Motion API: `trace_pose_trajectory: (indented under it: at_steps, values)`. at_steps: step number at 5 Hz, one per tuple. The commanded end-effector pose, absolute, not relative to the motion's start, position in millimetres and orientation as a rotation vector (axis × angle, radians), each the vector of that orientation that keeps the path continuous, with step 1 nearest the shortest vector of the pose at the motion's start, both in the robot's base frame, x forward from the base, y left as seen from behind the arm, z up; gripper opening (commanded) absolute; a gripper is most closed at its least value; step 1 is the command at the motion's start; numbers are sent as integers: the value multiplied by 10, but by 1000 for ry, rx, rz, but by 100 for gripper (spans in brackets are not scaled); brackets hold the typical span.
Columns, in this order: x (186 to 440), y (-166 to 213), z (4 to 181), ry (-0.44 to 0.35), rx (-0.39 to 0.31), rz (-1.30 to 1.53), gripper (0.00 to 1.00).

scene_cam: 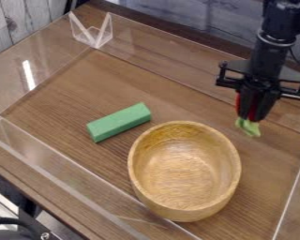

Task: Move the red fruit to the right

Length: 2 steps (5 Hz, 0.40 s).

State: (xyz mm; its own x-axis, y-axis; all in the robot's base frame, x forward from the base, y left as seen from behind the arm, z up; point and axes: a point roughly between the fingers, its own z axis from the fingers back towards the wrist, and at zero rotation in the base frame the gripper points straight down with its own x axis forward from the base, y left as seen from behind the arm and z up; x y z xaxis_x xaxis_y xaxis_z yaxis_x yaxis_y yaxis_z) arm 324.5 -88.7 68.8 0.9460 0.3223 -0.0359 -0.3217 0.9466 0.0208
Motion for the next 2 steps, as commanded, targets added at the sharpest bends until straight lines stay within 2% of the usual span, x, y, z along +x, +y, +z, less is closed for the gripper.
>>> trace_pose_trajectory:
  at_steps: [1,2]
  values:
    - [3333,-944,805,-9,-13,287,0]
    - [3369,-1037,685,0,-17,347,0]
